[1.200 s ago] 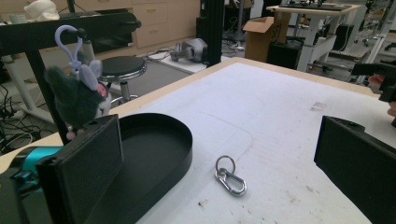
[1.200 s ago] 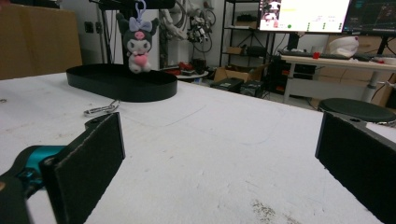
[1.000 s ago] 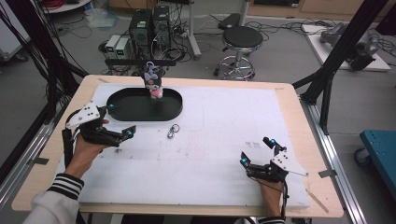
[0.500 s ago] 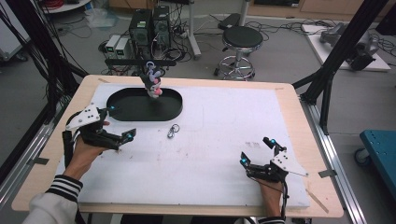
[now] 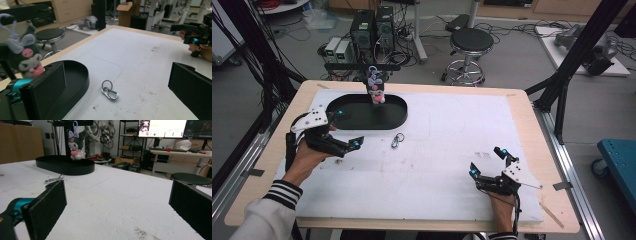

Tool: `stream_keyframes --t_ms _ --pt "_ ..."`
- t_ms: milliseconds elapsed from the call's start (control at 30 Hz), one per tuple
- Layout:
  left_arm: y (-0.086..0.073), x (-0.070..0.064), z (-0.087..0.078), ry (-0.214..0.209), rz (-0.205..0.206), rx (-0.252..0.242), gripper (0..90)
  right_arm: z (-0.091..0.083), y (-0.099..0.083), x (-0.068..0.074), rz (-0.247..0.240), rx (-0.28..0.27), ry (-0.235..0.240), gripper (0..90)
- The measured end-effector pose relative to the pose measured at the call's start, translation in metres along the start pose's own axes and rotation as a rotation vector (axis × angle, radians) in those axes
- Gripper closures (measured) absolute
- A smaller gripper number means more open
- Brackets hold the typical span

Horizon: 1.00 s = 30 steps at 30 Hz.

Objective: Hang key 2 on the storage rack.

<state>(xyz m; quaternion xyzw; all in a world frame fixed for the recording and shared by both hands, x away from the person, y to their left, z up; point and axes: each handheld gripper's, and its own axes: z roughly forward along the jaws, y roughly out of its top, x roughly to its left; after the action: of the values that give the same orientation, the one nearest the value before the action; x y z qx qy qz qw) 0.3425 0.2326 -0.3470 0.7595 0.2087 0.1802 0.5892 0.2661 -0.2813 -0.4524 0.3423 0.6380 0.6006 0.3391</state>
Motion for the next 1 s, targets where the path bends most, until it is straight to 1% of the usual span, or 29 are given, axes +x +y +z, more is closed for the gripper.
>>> stream_keyframes --t_ms 67,133,200,233,300,333,367,500,533,633,767,800,900,933,967,1000 --pt "0.008 -0.001 0.007 -0.023 0.016 0.01 1.8 0.0 0.0 0.0 -0.002 -0.002 -0.001 0.6" --pt "0.015 -0.002 0.013 -0.034 0.033 0.029 1.8 0.0 0.0 0.0 -0.002 -0.002 -0.001 0.6" --pt "0.021 -0.003 0.019 -0.055 0.046 0.046 1.8 0.0 0.0 0.0 0.001 -0.001 0.001 0.6" --pt "0.024 -0.004 0.022 -0.063 0.052 0.063 1.8 0.0 0.0 -0.001 0.0 -0.003 0.002 0.6" --pt "0.03 -0.004 0.029 -0.084 0.06 0.083 1.8 0.0 0.0 -0.001 0.012 0.0 0.003 0.6" --pt "0.032 -0.004 0.032 -0.09 0.062 0.087 1.8 0.0 0.0 -0.001 0.008 -0.004 0.004 0.6" --pt "0.035 -0.004 0.036 -0.098 0.067 0.102 1.8 0.0 0.0 -0.001 0.01 -0.005 0.004 0.6" --pt "0.045 -0.005 0.049 -0.129 0.097 0.145 1.9 0.0 0.0 -0.002 0.007 -0.006 0.006 0.6" --pt "0.047 -0.004 0.051 -0.137 0.11 0.16 1.8 0.0 0.0 -0.002 0.008 -0.006 0.006 0.6" --pt "0.053 -0.003 0.059 -0.15 0.124 0.18 1.9 0.0 0.0 -0.002 0.006 -0.006 0.006 0.6" --pt "0.059 0.001 0.069 -0.163 0.145 0.225 1.9 0.0 0.0 -0.002 0.008 -0.006 0.006 0.6" --pt "0.06 0.004 0.073 -0.173 0.149 0.236 1.9 0.0 0.0 -0.002 0.007 -0.006 0.005 0.6" --pt "0.064 0.008 0.081 -0.174 0.147 0.254 1.9 0.0 0.0 -0.002 0.004 -0.007 0.004 0.6" --pt "0.065 0.01 0.083 -0.177 0.156 0.264 1.9 0.0 0.0 -0.001 0.01 -0.004 0.003 0.6" --pt "0.066 0.01 0.086 -0.179 0.164 0.268 1.9 0.0 0.0 -0.002 0.005 -0.007 0.002 0.6" --pt "0.067 0.011 0.088 -0.188 0.169 0.281 1.9 0.0 0.0 -0.002 0.006 -0.007 0.003 0.6"
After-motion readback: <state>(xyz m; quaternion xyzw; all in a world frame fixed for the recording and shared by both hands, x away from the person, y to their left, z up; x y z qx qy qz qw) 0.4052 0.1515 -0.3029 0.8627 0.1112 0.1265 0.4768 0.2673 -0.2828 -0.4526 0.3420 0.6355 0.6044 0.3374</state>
